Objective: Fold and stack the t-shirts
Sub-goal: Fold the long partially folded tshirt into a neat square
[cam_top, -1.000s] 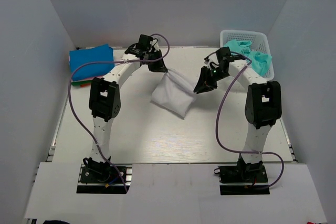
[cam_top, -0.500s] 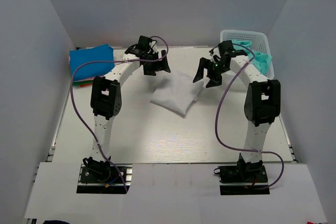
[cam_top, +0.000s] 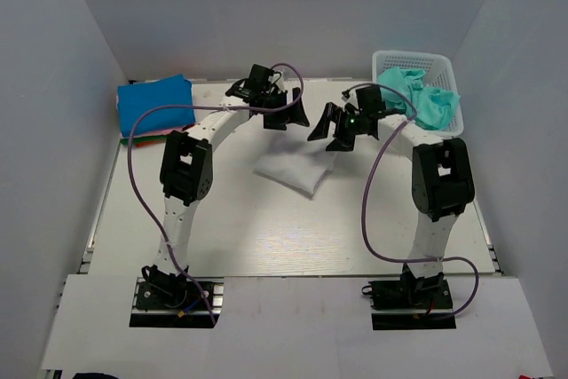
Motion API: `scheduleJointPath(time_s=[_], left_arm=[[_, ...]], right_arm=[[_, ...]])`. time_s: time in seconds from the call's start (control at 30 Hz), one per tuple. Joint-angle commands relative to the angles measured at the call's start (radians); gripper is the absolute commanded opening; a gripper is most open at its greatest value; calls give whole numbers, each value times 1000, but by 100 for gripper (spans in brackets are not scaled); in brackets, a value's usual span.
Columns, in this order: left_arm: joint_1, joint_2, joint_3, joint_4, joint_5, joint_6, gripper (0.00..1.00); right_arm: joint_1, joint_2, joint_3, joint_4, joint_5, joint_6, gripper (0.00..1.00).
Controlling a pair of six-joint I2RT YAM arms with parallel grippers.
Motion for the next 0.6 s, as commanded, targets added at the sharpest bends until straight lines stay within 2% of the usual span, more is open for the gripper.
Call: scheduleJointPath(time_s=[0.0, 0.13, 0.27, 0.43, 0.57], left_arm=[[4, 7, -44, 3, 8, 0, 100], [4, 56, -65, -77, -35, 9, 100], [4, 56, -122, -123, -124, 19, 100], [4, -32, -214, -145, -214, 19, 100], [24, -186, -318, -96, -250, 9, 100]], right_arm=[[-16, 22, -112, 167, -15, 37, 90], [-11, 125, -106, 172, -61, -51, 90], [-11, 206, -43, 96, -55, -152, 90], [6, 269, 76, 19, -38, -253, 90], [33, 306, 182, -96, -81, -366, 90]])
